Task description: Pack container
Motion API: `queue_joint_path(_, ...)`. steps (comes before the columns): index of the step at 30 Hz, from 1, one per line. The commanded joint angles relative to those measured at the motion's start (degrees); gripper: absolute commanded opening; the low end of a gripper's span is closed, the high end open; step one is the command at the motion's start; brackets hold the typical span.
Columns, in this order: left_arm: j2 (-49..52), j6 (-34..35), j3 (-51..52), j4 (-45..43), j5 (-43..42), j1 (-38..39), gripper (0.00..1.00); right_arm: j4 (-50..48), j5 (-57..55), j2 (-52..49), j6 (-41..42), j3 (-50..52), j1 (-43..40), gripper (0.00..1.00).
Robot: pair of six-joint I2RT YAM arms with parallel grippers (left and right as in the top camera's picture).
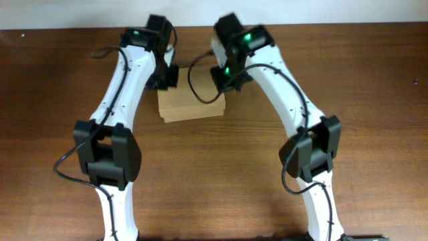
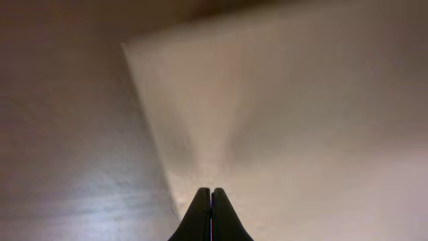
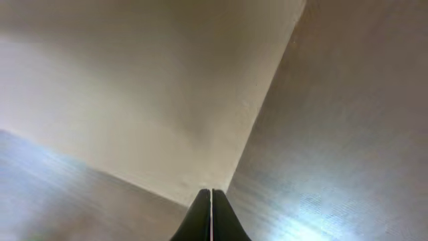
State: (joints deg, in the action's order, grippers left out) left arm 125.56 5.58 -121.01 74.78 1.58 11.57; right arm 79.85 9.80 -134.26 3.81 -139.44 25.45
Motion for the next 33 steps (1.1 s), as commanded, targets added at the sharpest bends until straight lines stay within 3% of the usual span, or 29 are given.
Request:
queue_joint_path(1,-5.53,-0.09,-10.84,-0.28,3.21,-2.49,0.03,2.8,-6.75,2.69,-0.85,-15.23,-2.49,0.04)
queue_joint_path(6,-7.76,-0.24,-24.13,0.98,9.57,-6.49,0.08,8.55,-14.23,2.71,-0.68,-30.12,-7.15,0.04)
queue_joint_path(10,-8.07,-1.01,-30.25,3.34,9.66,-10.8,0.09,10.64,-14.38,2.71,-0.33,-32.26,-12.22,0.04)
queue_joint_path(16,-8.07,-1.38,-30.75,5.9,9.92,-15.63,0.1,12.92,-13.79,3.39,1.81,-32.46,-17.57,0.04)
queue_joint_path(18,-8.07,-1.38,-30.75,6.05,10.12,-16.96,0.19,13.0,-12.13,4.17,1.79,-32.57,-18.58,0.04)
queue_joint_path(20,-8.07,-1.38,-30.75,6.05,10.1,-18.25,0.34,12.94,-10.62,5.35,1.79,-32.54,-19.21,0.04)
queue_joint_path(21,-8.07,-1.38,-30.75,6.12,10.1,-18.71,0.45,12.9,-10.47,5.81,1.79,-32.54,-19.23,0.04)
queue_joint_path(22,-8.07,-1.38,-30.75,6.29,10.1,-19.1,0.65,12.72,-10.49,6.45,1.77,-32.54,-19.21,0.04)
queue_joint_path(23,-8.07,-1.38,-30.75,6.43,10.1,-19.45,0.73,12.48,-10.49,6.93,1.77,-32.54,-19.21,0.07)
queue_joint_path(24,-8.07,-1.38,-30.75,6.43,10.1,-19.65,0.95,12.24,-10.49,7.34,1.77,-32.57,-19.21,0.13)
queue_joint_path(25,-8.07,-1.38,-30.75,6.45,10.12,-19.69,1.0,12.15,-10.47,7.76,1.77,-32.57,-19.21,0.21)
queue_joint_path(27,-8.07,-1.38,-30.75,6.45,10.1,-19.76,1.0,12.07,-10.49,8.48,1.77,-32.57,-19.21,0.39)
queue_joint_path(28,-8.07,-1.38,-30.75,6.49,10.12,-19.8,1.0,12.07,-10.45,8.81,1.81,-32.57,-19.19,0.4)
queue_joint_path(30,-8.07,-1.38,-30.75,6.51,10.12,-19.8,1.0,12.0,-10.21,9.66,1.79,-32.57,-19.1,0.26)
queue_joint_path(33,-8.07,-1.38,-30.75,6.8,10.08,-19.78,1.0,10.93,-10.25,11.96,2.19,-32.57,-19.1,0.18)
